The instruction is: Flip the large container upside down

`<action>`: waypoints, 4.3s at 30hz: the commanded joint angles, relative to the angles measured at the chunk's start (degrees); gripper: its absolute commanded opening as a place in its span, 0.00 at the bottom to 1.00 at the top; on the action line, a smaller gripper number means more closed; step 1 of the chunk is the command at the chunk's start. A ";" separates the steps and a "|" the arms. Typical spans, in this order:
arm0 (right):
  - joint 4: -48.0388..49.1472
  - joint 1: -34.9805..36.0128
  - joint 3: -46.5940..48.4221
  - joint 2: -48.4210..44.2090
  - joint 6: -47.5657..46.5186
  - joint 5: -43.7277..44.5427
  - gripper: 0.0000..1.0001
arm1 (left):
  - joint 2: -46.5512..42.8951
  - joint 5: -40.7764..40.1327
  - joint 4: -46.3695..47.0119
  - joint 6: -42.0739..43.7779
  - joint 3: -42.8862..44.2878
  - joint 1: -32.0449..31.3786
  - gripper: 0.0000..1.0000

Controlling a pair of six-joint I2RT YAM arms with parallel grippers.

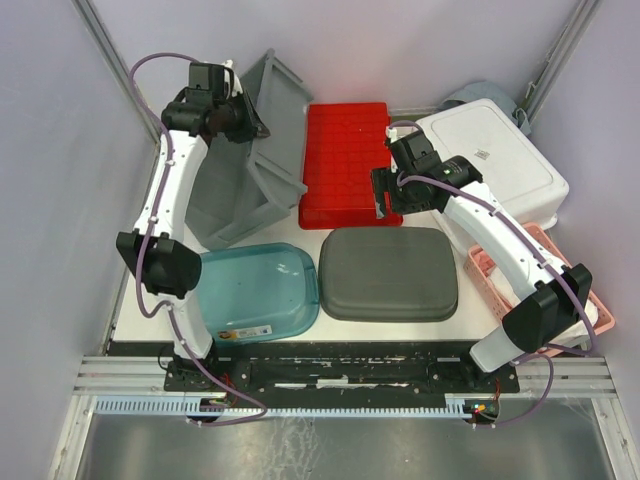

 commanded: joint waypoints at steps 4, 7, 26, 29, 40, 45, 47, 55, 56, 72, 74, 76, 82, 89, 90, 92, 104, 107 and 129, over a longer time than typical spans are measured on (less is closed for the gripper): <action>0.91 -0.37 2.95 0.20 -0.24 1.39 0.82 | -7.82 18.55 22.41 -12.45 1.13 2.73 0.03; 0.86 -0.43 3.04 0.07 -0.21 1.33 0.82 | -8.96 23.49 31.12 -18.92 -3.92 5.18 0.03; 0.46 -0.81 2.61 -0.57 0.07 1.99 0.82 | -9.45 31.30 50.57 -34.88 -26.47 21.94 0.44; 0.53 -0.78 2.75 -0.20 0.46 1.56 0.82 | -9.90 30.77 47.29 -32.45 -26.46 23.83 0.57; 0.57 -0.84 3.22 0.85 1.70 -0.20 0.82 | -8.53 20.22 21.92 -13.51 -14.33 26.78 0.78; 0.63 -0.84 2.78 0.92 2.67 -1.01 0.82 | -10.08 12.07 16.66 -8.01 -14.02 26.76 0.82; 0.63 -0.82 2.86 1.05 2.74 -1.42 0.82 | -11.18 8.83 16.13 -6.03 -14.22 26.70 0.85; 0.72 -0.84 3.47 1.78 2.82 -2.51 0.82 | -14.03 -5.63 16.25 3.71 -15.83 24.51 0.96; 0.72 -0.84 3.56 1.86 2.89 -2.68 0.82 | -14.69 -7.43 16.90 5.56 -16.48 23.64 0.96; 1.08 -0.78 2.74 1.19 3.66 -3.51 0.82 | -11.67 -30.00 17.59 22.92 -16.49 13.66 0.71; 1.07 -0.83 2.61 1.04 3.74 -3.43 0.82 | -11.14 -30.56 17.56 23.47 -16.43 13.65 0.72; 1.08 -0.84 2.52 0.90 3.83 -3.42 0.82 | -10.40 -30.20 17.62 23.72 -16.67 13.67 0.72; 0.92 -0.78 2.86 0.86 3.75 -3.26 0.82 | -7.95 -26.54 17.37 23.32 -16.32 14.16 0.50; 0.52 -0.78 2.70 0.56 3.68 -2.57 0.82 | -6.15 -17.94 16.97 18.61 -14.88 17.12 0.27; 0.48 -0.83 2.69 0.59 3.66 -2.47 0.82 | -6.05 -16.67 17.02 17.86 -14.66 17.59 0.24; 0.39 -0.80 2.60 0.48 3.65 -2.20 0.82 | -5.87 -14.55 17.19 16.36 -14.36 18.82 0.17; 0.70 -0.87 3.20 1.43 3.55 -1.84 0.82 | -5.81 -10.83 17.59 14.27 -17.16 27.81 0.03; 0.72 -0.93 3.85 2.24 3.71 -2.39 0.82 | -6.11 -12.41 17.87 15.69 -18.86 27.87 0.03; 1.51 -0.93 5.03 3.98 5.40 -3.69 0.82 | 0.37 -7.44 19.17 18.36 -25.58 27.20 0.03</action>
